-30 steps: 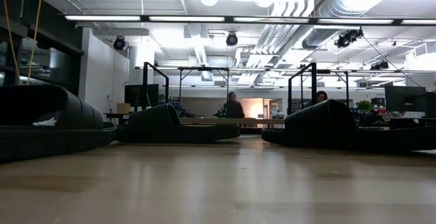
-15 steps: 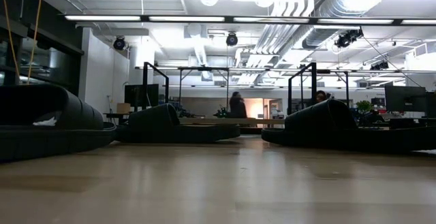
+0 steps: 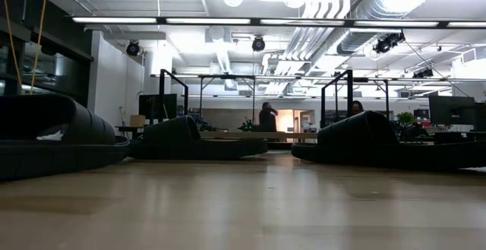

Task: Pick and place slides into the shelf
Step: Put the black slipper on the shelf

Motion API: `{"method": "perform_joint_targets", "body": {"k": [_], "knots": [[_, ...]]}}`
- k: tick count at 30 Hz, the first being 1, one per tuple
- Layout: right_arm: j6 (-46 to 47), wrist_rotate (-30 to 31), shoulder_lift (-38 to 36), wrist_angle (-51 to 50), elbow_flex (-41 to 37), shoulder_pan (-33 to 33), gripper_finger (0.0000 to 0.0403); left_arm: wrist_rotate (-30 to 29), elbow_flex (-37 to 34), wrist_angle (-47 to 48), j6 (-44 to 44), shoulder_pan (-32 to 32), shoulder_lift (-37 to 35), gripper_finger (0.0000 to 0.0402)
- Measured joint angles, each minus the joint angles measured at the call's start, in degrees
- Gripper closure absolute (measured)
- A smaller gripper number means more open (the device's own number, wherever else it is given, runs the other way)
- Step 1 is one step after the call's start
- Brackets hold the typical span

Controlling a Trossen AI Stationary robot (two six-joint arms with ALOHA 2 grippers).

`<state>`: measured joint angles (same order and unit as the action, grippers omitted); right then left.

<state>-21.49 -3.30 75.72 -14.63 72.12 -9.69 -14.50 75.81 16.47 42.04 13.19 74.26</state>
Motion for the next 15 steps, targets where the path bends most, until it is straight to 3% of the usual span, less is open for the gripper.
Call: {"method": "perform_joint_targets", "body": {"k": [9, 15], "knots": [[-0.03, -0.53, 0.22, 1.33, 0.00, 0.00, 0.0402, 1.10, 0.04, -2.95, -1.66, 0.00, 0.13, 0.0199], [-0.54, -1.63, 1.24, 3.89, 0.00, 0.00, 0.0402, 2.39, 0.04, -3.45, -2.15, 0.04, 0.29, 0.0186]]}}
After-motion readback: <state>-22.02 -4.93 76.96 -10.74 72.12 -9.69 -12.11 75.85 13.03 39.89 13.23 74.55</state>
